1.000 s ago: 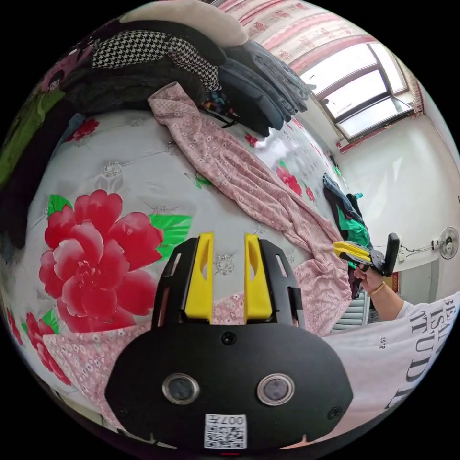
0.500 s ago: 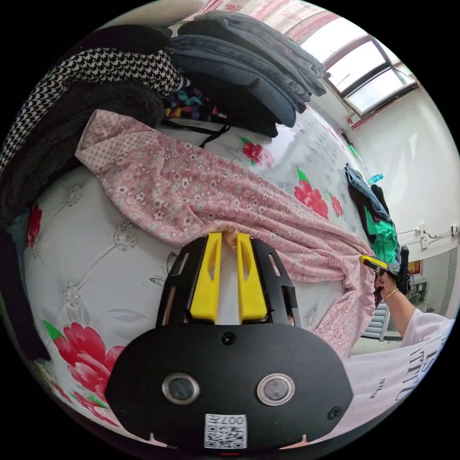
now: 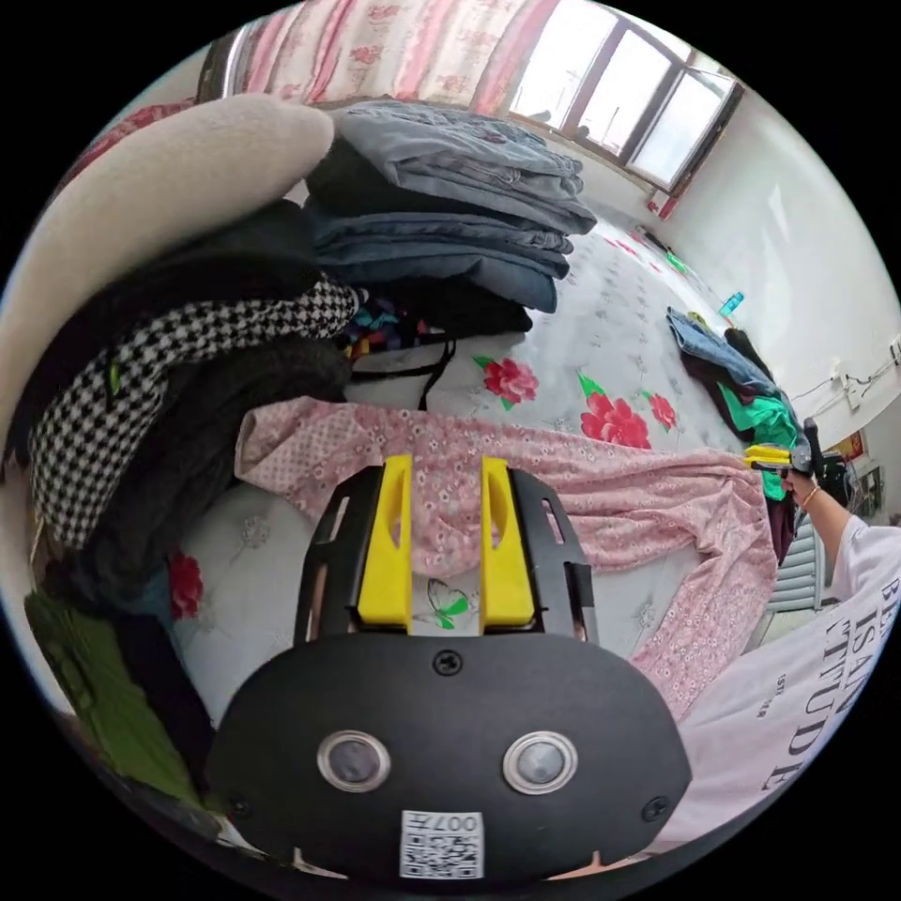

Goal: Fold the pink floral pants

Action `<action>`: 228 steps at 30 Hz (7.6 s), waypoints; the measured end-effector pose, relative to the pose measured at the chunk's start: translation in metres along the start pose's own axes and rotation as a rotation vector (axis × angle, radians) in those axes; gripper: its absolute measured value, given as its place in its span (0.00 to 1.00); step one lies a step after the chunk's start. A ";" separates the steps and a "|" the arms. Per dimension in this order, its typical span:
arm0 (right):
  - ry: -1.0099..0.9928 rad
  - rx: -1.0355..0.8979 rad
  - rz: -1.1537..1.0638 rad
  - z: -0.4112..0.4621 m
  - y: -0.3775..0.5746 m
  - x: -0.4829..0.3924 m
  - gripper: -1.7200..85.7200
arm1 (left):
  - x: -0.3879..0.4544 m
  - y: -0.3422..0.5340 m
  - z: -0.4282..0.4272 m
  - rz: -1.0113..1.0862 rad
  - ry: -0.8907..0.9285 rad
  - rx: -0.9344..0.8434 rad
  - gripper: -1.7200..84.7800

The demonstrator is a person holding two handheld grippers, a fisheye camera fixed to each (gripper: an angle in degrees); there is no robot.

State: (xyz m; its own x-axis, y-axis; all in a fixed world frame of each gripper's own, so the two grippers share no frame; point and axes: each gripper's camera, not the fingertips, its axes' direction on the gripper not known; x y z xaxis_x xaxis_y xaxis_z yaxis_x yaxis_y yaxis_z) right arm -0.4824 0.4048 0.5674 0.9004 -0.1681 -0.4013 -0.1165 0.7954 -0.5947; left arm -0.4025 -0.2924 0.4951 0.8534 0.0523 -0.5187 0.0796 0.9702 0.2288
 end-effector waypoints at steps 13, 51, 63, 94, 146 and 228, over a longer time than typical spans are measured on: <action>-0.101 -0.159 -0.139 0.009 -0.026 -0.018 0.02 | 0.028 -0.081 0.116 -0.023 -0.069 -0.293 0.06; 0.191 -0.200 0.244 -0.083 0.242 -0.061 0.09 | 0.132 0.358 -0.084 -0.564 -0.258 -0.200 0.09; 0.471 0.090 0.466 -0.174 0.320 -0.071 0.08 | 0.117 0.380 -0.102 -0.562 -0.166 -0.168 0.09; -0.107 0.191 -0.383 -0.036 -0.036 -0.351 0.07 | 0.047 -0.016 0.010 -0.182 0.219 0.044 0.15; 0.198 -0.034 -0.133 0.026 -0.032 -0.070 0.04 | 0.056 0.045 0.006 0.129 -0.333 0.040 0.16; 0.164 0.225 0.255 -0.268 0.262 0.063 0.02 | 0.185 0.474 -0.166 -0.883 -0.188 0.179 0.07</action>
State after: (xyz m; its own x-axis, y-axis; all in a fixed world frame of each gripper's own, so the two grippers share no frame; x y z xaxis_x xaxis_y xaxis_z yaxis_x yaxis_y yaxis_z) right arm -0.5683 0.4462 0.1994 0.7733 -0.0245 -0.6336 -0.2167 0.9289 -0.3004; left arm -0.2926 0.2160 0.3711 0.5130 -0.7445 -0.4272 0.8073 0.5876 -0.0547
